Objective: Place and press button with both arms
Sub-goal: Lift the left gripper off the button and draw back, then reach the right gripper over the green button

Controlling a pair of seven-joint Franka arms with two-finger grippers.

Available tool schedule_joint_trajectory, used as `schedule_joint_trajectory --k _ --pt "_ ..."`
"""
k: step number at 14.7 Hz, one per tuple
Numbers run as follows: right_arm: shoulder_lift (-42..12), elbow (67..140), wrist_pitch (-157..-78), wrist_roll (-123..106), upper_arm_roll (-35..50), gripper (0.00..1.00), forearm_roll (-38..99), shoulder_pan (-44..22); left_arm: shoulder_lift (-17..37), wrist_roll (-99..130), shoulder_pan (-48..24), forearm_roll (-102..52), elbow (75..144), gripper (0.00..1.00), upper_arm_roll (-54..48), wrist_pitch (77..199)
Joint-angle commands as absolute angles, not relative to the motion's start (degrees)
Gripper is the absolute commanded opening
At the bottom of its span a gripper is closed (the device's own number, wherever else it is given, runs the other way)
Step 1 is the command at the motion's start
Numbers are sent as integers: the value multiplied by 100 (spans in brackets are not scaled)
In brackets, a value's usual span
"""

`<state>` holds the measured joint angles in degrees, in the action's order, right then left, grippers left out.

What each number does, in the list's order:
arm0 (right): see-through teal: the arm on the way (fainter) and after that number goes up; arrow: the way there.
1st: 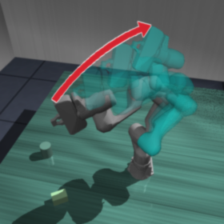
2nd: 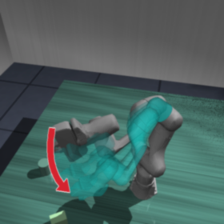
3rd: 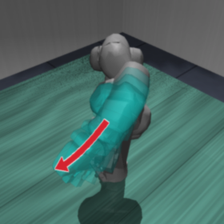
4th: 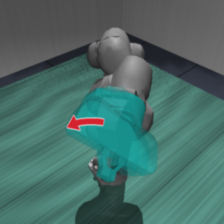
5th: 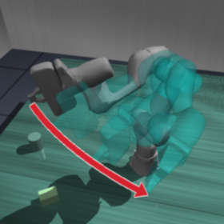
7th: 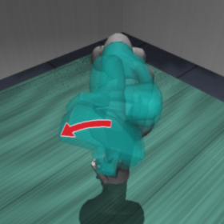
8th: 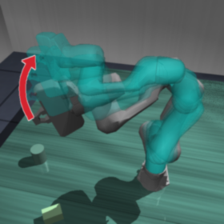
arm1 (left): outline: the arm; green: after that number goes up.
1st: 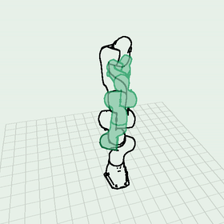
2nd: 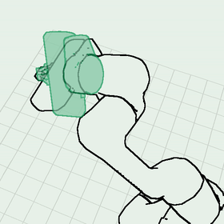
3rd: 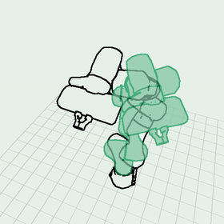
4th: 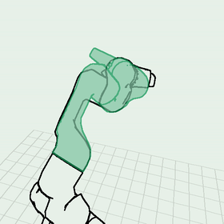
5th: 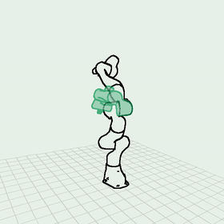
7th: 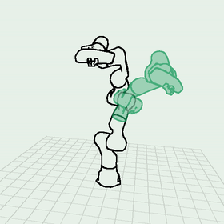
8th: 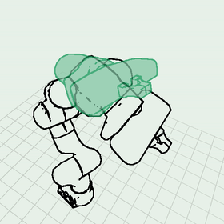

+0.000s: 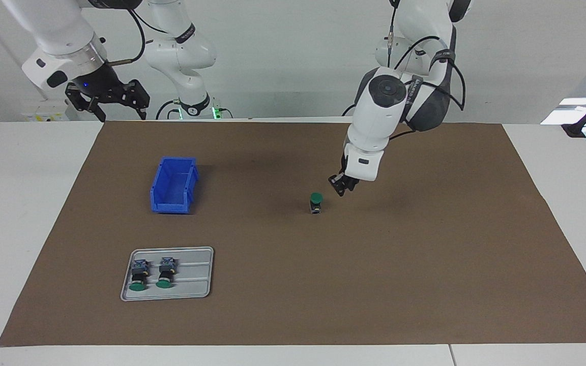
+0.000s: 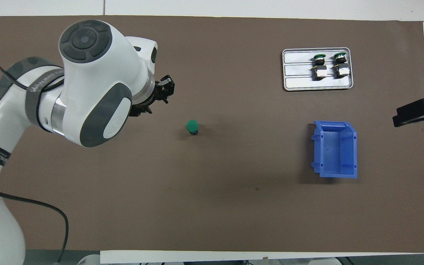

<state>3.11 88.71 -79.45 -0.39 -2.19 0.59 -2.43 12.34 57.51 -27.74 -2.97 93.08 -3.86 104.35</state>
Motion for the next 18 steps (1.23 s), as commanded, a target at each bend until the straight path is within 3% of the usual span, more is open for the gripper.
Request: schedule_joint_trajectory --k 1,4,10,13,18 --pt "282 8921 -8130 447 191 98 132 -202 810 5399 -2777 86 9395 100 7 9924" --pt "28 8895 -8287 764 404 98 254 -158 415 3925 -2270 105 9404 100 334 9397" --pt "-737 8903 -9420 2036 1141 98 422 -237 -105 1516 -1021 149 9413 100 351 8623" --pt "-1001 8895 -9712 2487 1362 98 413 -412 -202 688 -774 176 9370 100 474 8254" --pt "-1467 8903 -10045 2864 1353 96 343 -1308 -202 -14 -844 114 9510 100 457 8420"
